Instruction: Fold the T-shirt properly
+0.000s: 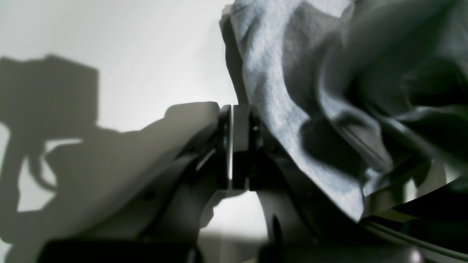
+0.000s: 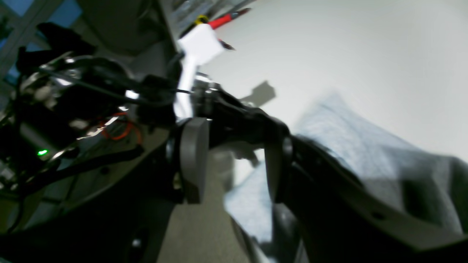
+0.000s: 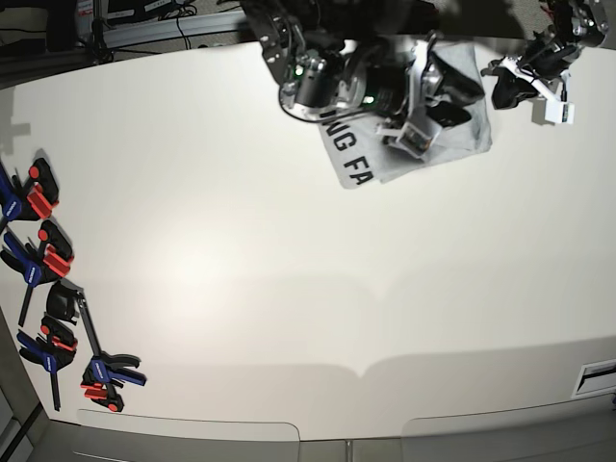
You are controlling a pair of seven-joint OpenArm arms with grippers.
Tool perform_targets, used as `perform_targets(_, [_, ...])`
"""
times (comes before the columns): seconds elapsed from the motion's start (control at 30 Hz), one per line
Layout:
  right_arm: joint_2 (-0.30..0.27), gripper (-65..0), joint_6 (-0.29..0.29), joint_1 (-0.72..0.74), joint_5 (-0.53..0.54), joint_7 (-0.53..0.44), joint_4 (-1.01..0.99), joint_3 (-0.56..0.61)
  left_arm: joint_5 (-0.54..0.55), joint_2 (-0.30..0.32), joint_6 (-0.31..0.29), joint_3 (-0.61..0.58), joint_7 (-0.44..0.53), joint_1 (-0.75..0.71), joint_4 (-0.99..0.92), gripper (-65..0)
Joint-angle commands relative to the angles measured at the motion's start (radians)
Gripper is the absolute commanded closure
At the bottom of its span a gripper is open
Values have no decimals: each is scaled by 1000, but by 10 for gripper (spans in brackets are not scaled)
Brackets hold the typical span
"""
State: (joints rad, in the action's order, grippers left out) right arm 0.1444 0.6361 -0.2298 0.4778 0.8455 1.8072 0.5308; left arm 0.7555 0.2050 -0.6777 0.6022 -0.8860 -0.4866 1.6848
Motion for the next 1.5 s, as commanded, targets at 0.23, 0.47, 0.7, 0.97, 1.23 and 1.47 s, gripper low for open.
perform_targets(0.23, [13, -237, -7, 50, -80, -33, 16, -7, 104, 12, -3, 5, 24, 2, 16, 0])
perform_targets(0.47, [13, -237, -87, 92, -126, 2, 17, -242, 207, 12, -20, 6, 0, 2, 18, -31])
perform_targets(0.7, [-39, -237, -86, 91, 26, 44, 17, -516, 303, 11, -20, 6, -64, 1, 84, -114])
perform_targets(0.97, [-72, -237, 13, 84, 321, 190, 17, -669, 301, 11, -20, 6, -69, -114, 290, -182])
perform_targets(1.23, [-72, -236, 44, 63, 323, 201, 17, -539, 309, 8, -20, -18, -109, -182, 300, -240])
perform_targets(1.47, [-72, -236, -18, 63, 51, 81, 17, -402, 229, -5, -20, -195, -111, -181, 300, -271])
